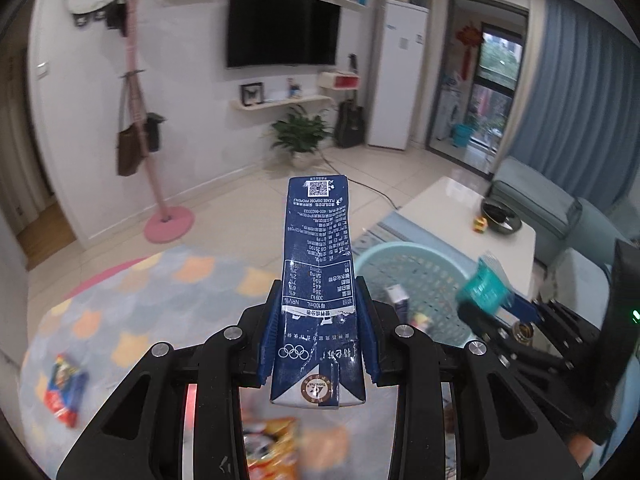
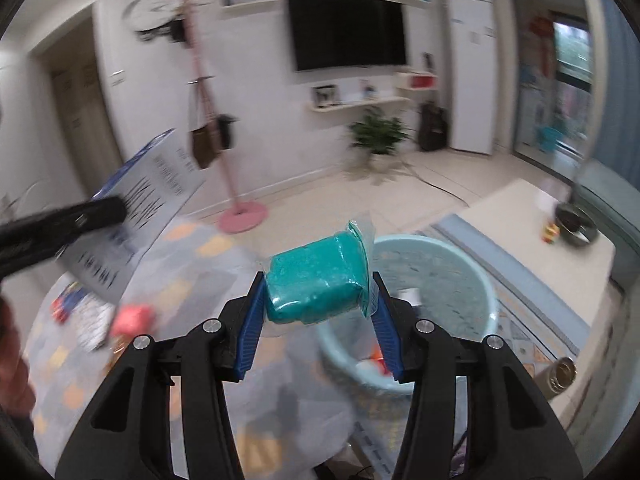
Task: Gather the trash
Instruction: 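Carry the blue carton and teal container over the blue basket and release both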
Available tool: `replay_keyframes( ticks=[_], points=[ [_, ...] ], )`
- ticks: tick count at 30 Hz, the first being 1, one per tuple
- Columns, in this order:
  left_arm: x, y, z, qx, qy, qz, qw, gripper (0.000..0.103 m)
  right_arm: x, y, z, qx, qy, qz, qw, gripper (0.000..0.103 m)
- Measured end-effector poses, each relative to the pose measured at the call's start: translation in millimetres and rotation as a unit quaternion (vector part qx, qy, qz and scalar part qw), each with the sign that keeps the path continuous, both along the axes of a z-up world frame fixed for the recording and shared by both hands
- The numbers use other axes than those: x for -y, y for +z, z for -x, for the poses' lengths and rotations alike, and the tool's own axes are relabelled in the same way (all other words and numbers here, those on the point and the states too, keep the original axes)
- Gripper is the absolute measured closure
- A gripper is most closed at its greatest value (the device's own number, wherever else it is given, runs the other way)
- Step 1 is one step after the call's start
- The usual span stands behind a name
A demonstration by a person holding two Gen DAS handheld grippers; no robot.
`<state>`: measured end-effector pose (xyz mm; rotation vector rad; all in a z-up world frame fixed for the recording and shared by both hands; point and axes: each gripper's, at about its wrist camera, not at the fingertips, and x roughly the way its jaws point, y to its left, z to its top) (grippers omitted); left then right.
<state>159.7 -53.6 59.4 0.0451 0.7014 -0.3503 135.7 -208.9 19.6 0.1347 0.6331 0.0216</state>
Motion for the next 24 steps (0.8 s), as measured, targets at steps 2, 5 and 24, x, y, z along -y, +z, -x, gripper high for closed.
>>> replay_keyframes(
  ticks=[2, 5, 24],
  points=[
    [20, -9, -12, -0.012, -0.013, -0.001, 0.9998, 0.07, 13, -7, -15, -0.005, -0.029, 0.001, 1.0, 0.056],
    [38, -20, -27, -0.029, -0.025, 0.0, 0.9993, 0.07, 33, -20, -34, -0.018, -0.068, 0.003, 0.998, 0.056],
    [98, -78, -92, -0.102, -0.06, -0.005, 0.993, 0.07, 102, -101, -80, -0.113, -0.159, -0.038, 0.98, 0.054]
  ],
)
